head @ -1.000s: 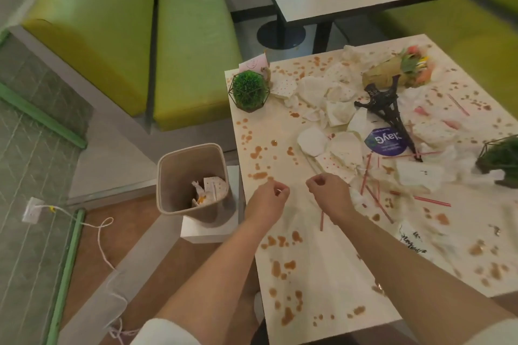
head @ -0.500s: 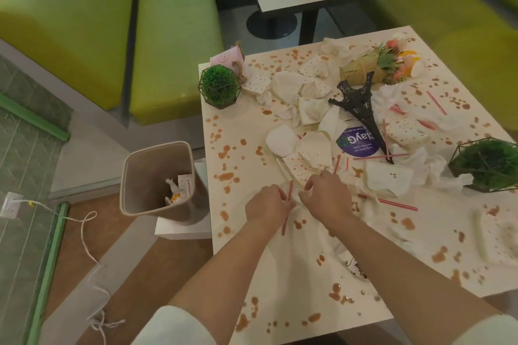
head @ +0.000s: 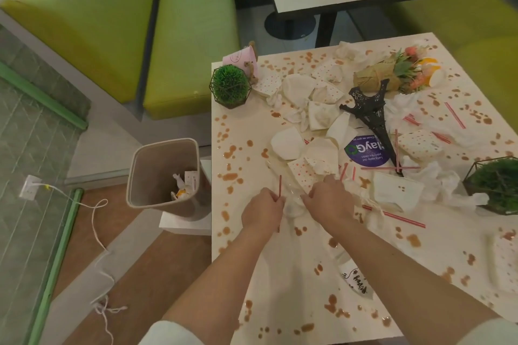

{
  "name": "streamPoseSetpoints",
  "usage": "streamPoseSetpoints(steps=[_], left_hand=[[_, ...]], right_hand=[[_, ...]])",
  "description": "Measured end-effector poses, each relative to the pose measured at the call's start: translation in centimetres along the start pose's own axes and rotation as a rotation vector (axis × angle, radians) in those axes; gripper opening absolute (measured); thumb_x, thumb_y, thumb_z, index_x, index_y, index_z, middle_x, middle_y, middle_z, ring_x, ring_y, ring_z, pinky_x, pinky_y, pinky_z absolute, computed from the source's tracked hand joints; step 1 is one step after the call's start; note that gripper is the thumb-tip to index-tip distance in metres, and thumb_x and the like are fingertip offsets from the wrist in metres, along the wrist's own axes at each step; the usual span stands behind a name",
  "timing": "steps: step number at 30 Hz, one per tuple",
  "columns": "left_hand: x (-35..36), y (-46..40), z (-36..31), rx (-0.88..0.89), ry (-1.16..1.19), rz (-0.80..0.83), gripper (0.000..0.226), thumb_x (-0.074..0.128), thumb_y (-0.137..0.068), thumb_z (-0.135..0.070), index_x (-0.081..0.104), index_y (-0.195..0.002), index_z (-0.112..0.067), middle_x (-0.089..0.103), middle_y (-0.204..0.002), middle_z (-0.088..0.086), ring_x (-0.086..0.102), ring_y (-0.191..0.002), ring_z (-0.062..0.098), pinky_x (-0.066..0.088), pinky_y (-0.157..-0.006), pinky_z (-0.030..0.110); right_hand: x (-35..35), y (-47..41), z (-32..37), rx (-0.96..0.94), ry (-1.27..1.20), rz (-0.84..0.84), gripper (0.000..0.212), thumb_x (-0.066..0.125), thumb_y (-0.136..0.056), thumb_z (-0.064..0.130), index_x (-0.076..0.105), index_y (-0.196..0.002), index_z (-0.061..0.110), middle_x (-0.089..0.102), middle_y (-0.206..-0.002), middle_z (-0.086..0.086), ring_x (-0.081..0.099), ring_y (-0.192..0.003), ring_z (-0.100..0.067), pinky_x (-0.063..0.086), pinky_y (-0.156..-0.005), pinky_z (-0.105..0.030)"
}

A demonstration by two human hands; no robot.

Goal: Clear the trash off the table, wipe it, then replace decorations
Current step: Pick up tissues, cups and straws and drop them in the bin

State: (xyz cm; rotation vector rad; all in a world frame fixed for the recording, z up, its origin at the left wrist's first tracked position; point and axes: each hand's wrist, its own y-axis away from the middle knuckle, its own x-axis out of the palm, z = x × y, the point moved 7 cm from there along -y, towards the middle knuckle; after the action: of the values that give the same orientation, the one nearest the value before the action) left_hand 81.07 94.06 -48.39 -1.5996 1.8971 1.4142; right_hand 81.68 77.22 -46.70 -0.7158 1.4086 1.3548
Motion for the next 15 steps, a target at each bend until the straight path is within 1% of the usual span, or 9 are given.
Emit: streamPoseSetpoints(steps=[2,3,5,6,7,9,11,13,15], left_hand=[[-0.7,-0.2,0.7,-0.028,0.078,-0.025,0.023,0.047,-0.098,-0.045,0.054,-0.103,-0.024,0.065,-0.089,-0.008,0.063,-0.079,0.012,0.049,-0.066,0.029],[-1.2,-0.4,1.2,-0.042,0.118,-0.039,0.024,0.046,-0.098,-0.046,0.053,-0.104,-0.024,0.067,-0.086,-0.008,0.064,-0.077,0.012,0.051,-0.067,0.030],[-2.4,-0.5,2.1,-0.070,0.194,-0.069,0.023,0.046,-0.098,-0.047,0.053,-0.104,-0.025,0.069,-0.080,-0.009,0.066,-0.071,0.011,0.054,-0.070,0.034],[-3.0,-0.6,2.6,-0.077,0.231,-0.081,0.022,0.047,-0.098,-0.046,0.053,-0.104,-0.026,0.070,-0.077,-0.009,0.067,-0.069,0.012,0.055,-0.071,0.035],[-3.9,-0.7,3.1,-0.079,0.270,-0.097,0.020,0.047,-0.099,-0.045,0.053,-0.104,-0.027,0.070,-0.076,-0.009,0.067,-0.066,0.012,0.055,-0.069,0.035],[-5.8,-0.7,4.2,-0.080,0.344,-0.131,0.017,0.048,-0.100,-0.042,0.054,-0.105,-0.027,0.070,-0.076,-0.006,0.069,-0.063,0.014,0.051,-0.059,0.029],[-7.9,-0.9,5.8,-0.096,0.420,-0.163,0.016,0.050,-0.100,-0.039,0.055,-0.106,-0.026,0.070,-0.080,-0.003,0.069,-0.064,0.015,0.050,-0.054,0.028],[-9.6,-1.2,7.7,-0.127,0.496,-0.187,0.014,0.050,-0.100,-0.035,0.056,-0.107,-0.024,0.070,-0.083,-0.001,0.070,-0.065,0.016,0.057,-0.060,0.034],[-11.4,-1.9,9.8,-0.143,0.523,-0.218,0.012,0.050,-0.101,-0.029,0.058,-0.106,-0.022,0.070,-0.082,0.001,0.069,-0.067,0.017,0.060,-0.070,0.039]], right_hand=[[-0.7,0.1,0.1,0.045,-0.101,-0.032,0.038,0.056,-0.091,0.052,0.075,-0.093,0.020,0.059,-0.111,-0.001,0.060,-0.098,-0.023,0.053,-0.075,-0.037],[-1.2,0.2,0.3,0.060,-0.156,-0.052,0.036,0.058,-0.091,0.050,0.075,-0.087,0.018,0.061,-0.104,0.000,0.062,-0.089,-0.022,0.051,-0.069,-0.032],[-2.0,0.5,1.0,0.078,-0.263,-0.076,0.035,0.060,-0.092,0.045,0.074,-0.082,0.015,0.062,-0.089,0.004,0.060,-0.074,-0.018,0.039,-0.054,-0.025],[-2.3,0.6,1.4,0.084,-0.321,-0.084,0.032,0.060,-0.093,0.043,0.073,-0.083,0.015,0.060,-0.082,0.008,0.058,-0.068,-0.015,0.033,-0.050,-0.023],[-2.5,0.7,2.0,0.090,-0.387,-0.094,0.030,0.061,-0.093,0.042,0.073,-0.085,0.016,0.060,-0.076,0.010,0.057,-0.065,-0.011,0.030,-0.048,-0.022],[-2.8,1.0,3.4,0.093,-0.504,-0.107,0.025,0.060,-0.093,0.040,0.071,-0.086,0.018,0.058,-0.071,0.014,0.052,-0.060,-0.003,0.030,-0.048,-0.021],[-2.8,1.2,5.3,0.060,-0.562,-0.100,0.022,0.059,-0.093,0.040,0.066,-0.085,0.020,0.055,-0.074,0.015,0.048,-0.063,0.004,0.030,-0.049,-0.022],[-2.7,1.6,7.6,0.025,-0.604,-0.083,0.022,0.059,-0.093,0.040,0.065,-0.085,0.021,0.056,-0.077,0.016,0.049,-0.066,0.004,0.033,-0.052,-0.021],[-2.4,1.7,10.1,-0.012,-0.628,-0.059,0.023,0.059,-0.093,0.041,0.066,-0.085,0.021,0.060,-0.078,0.016,0.054,-0.068,0.001,0.038,-0.054,-0.022]])
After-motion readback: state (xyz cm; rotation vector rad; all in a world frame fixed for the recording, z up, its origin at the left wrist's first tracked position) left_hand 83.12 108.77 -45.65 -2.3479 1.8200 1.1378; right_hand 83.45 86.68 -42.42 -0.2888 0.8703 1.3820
